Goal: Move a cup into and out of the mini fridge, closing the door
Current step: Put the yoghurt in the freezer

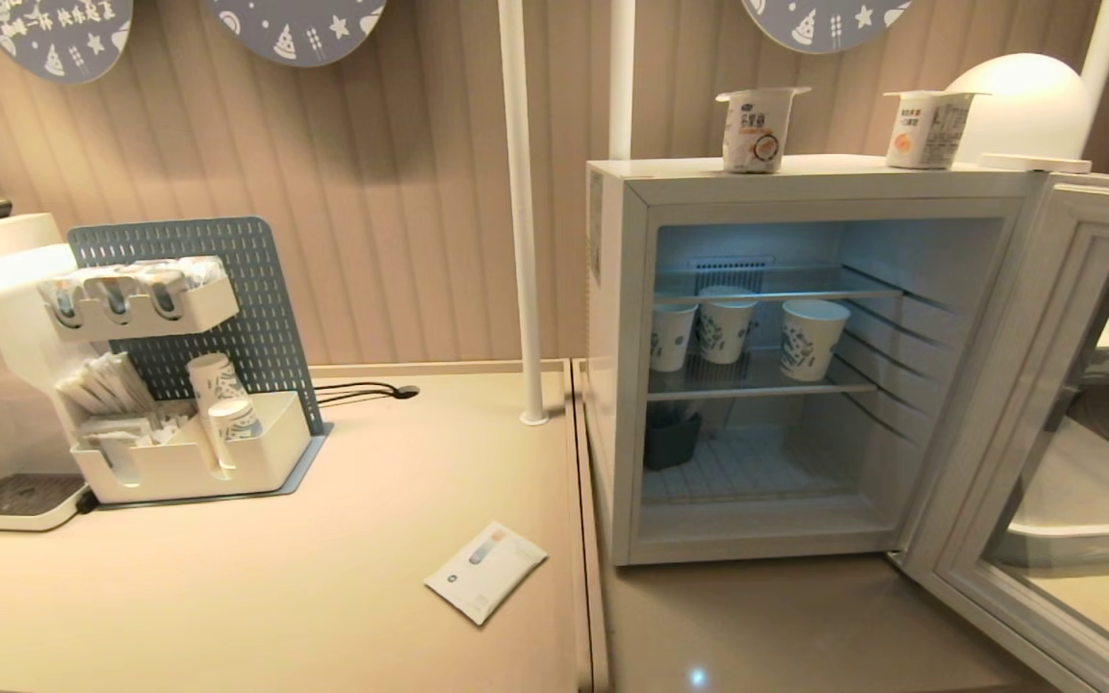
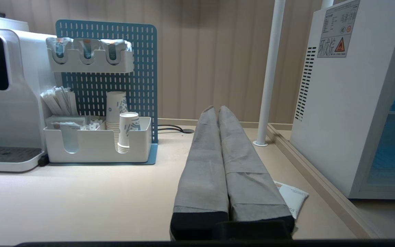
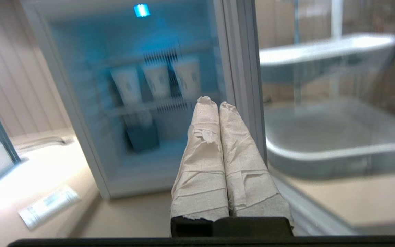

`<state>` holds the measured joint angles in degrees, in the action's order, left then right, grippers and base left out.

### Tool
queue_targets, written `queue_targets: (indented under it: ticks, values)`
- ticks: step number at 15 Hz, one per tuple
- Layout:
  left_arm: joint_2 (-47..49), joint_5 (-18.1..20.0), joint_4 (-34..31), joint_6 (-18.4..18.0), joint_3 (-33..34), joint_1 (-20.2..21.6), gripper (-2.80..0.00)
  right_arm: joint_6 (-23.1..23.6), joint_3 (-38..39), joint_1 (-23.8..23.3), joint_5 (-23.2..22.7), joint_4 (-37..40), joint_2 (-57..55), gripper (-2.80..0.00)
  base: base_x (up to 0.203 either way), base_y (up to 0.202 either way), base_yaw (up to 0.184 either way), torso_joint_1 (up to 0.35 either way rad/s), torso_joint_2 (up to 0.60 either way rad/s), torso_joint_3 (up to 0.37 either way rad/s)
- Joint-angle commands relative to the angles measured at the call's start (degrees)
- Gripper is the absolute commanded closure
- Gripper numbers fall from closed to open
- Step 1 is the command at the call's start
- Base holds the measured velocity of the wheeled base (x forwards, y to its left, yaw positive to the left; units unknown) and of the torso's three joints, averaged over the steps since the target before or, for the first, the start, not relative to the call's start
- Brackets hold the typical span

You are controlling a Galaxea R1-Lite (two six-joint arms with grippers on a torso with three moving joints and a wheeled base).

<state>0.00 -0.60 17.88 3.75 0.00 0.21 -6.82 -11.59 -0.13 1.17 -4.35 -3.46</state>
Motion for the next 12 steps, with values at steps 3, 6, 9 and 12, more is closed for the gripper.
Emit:
queue_targets:
  ticks: [3, 6, 9, 12]
  values:
    - [0.0, 0.0, 0.1, 0.1, 2.3, 0.0, 0.00, 1.2, -14.0, 0.0, 0.5, 1.0, -15.3, 0.00, 0.000, 0.000, 0.000, 0.000, 0.00, 0.000]
    - [0.0, -0.1, 0.3, 0.4, 2.3, 0.0, 0.00, 1.9, -22.6, 0.0, 0.6, 1.1, -29.2, 0.00, 0.000, 0.000, 0.000, 0.000, 0.00, 0.000]
    - [0.0, -0.1, 0.3, 0.4, 2.3, 0.0, 0.00, 1.2, -34.1, 0.0, 0.7, 1.1, -45.0, 0.00, 0.000, 0.000, 0.000, 0.000, 0.00, 0.000]
    - [0.0, -0.1, 0.3, 0.4, 2.3, 0.1, 0.00, 0.4, -50.7, 0.2, -0.6, 2.2, -57.9, 0.00, 0.000, 0.000, 0.000, 0.000, 0.00, 0.000]
